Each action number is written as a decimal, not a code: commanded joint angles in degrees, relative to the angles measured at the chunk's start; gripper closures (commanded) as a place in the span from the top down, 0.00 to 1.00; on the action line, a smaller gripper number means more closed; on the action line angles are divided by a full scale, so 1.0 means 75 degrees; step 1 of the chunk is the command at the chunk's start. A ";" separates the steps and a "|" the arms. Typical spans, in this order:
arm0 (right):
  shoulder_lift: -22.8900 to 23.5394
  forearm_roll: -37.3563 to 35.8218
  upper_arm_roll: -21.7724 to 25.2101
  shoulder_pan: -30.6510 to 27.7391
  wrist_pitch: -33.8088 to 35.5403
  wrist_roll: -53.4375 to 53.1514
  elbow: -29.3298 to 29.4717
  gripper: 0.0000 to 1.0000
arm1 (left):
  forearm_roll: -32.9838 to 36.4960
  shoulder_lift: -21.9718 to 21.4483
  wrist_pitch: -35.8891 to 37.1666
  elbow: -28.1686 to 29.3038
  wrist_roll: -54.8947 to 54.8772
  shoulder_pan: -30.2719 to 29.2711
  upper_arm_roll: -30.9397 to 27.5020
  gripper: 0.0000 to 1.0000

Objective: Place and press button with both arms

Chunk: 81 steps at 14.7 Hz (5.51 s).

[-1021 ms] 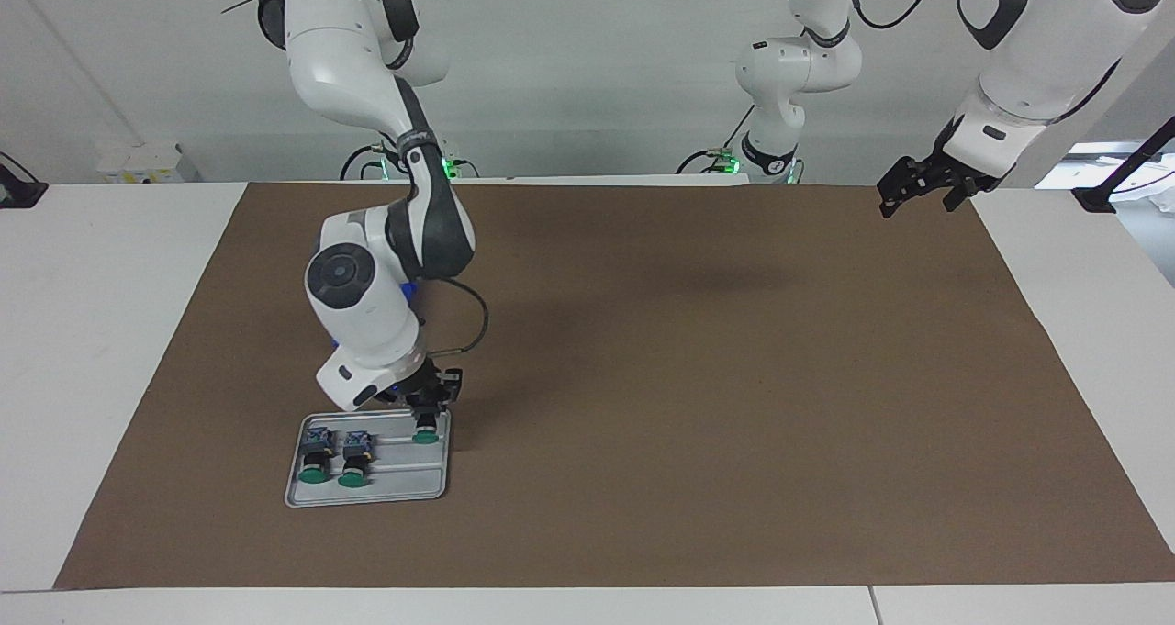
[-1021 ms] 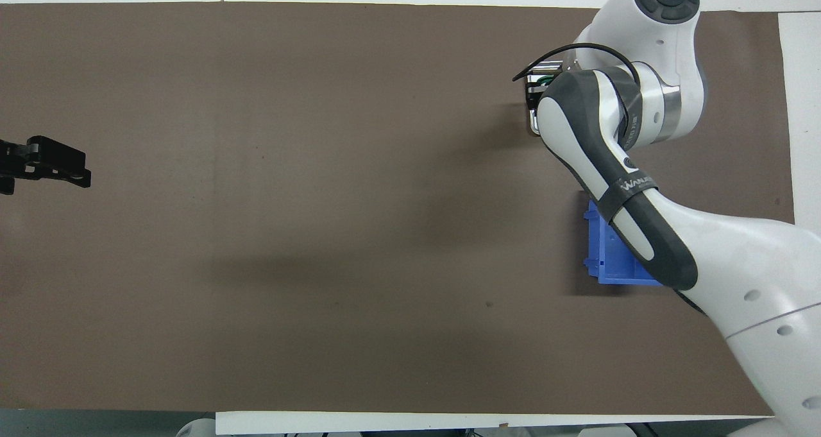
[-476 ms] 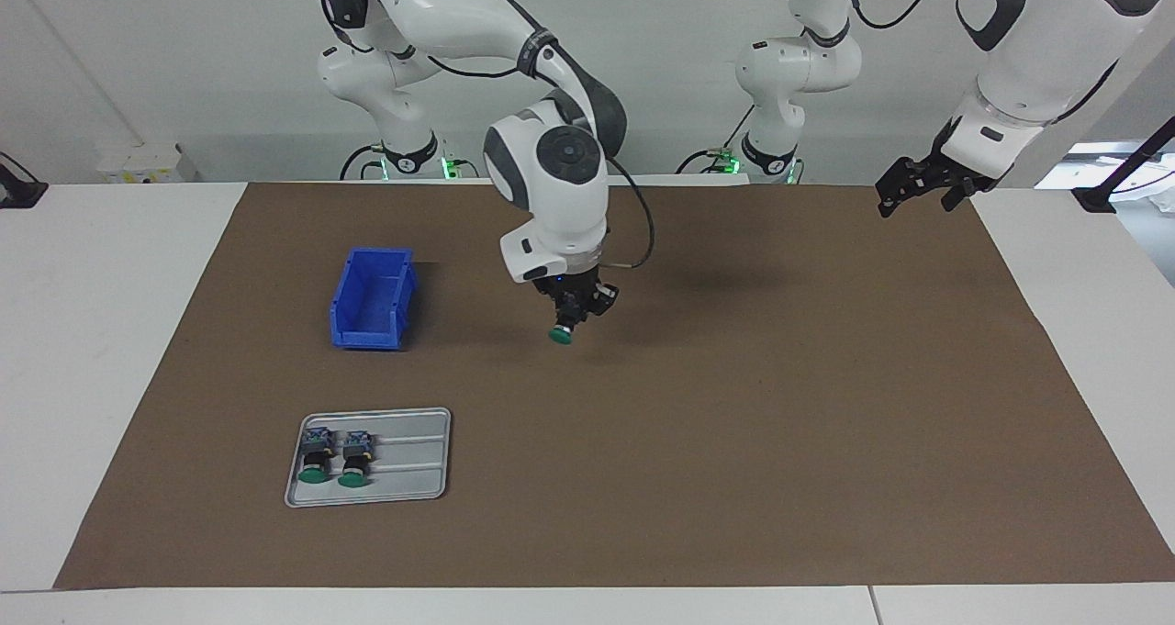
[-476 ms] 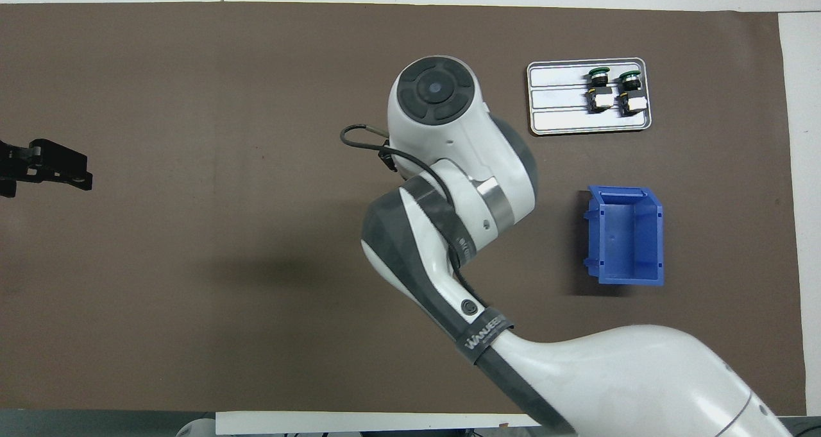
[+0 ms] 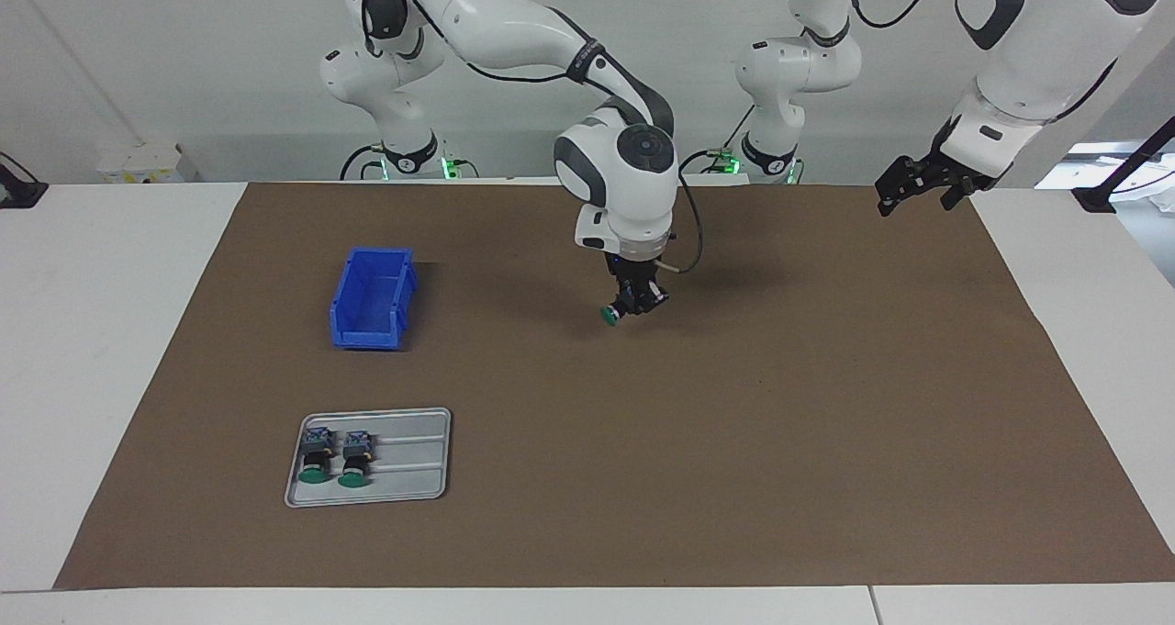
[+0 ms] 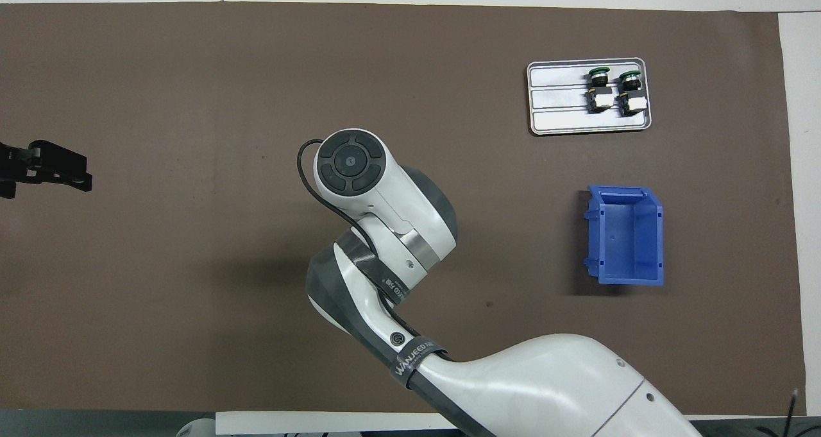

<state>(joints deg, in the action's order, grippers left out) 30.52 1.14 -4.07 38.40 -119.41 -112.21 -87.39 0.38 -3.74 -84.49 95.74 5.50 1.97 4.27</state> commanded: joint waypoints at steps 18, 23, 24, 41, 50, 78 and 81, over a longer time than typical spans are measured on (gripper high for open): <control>-0.2016 -0.0106 0.0027 -0.2176 0.2101 0.2636 0.0109 1.00 | -0.0004 -0.0416 -0.0078 0.0640 0.1336 0.0088 -0.0042 1.00; -0.3211 -0.0070 0.0051 -0.3735 0.4115 0.7825 0.0109 1.00 | -0.0004 -0.0288 -0.0533 0.0945 0.4638 0.0896 0.0051 1.00; -0.3457 -0.0082 0.0062 -0.4051 0.4468 0.8788 0.0120 1.00 | -0.0015 -0.0229 -0.0732 0.1038 0.5318 0.1234 0.0052 1.00; -0.4057 -0.0305 0.0472 -0.5859 0.5644 1.4715 0.0238 1.00 | -0.0554 0.2383 -0.3592 0.0781 1.3489 0.3861 0.0051 0.99; -0.4267 -0.0411 0.0648 -0.5871 0.5224 1.4774 -0.0276 1.00 | -0.0449 0.3626 -0.4413 0.0383 1.5356 0.4635 0.0028 0.99; -0.4315 -0.0328 0.0602 -0.5859 0.5140 1.5079 -0.0348 1.00 | -0.0484 0.4025 -0.5422 0.0676 1.5837 0.4741 0.0052 0.23; -0.4315 -0.0328 0.0602 -0.5859 0.5140 1.5079 -0.0348 1.00 | -0.0484 0.4025 -0.5293 0.0583 1.5825 0.4741 0.0052 0.16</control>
<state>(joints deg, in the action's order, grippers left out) -0.40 -1.38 0.46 -5.38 -80.06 -0.52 -88.32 -3.25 26.49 -124.10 100.64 123.51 37.01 5.17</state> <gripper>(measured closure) 0.000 0.674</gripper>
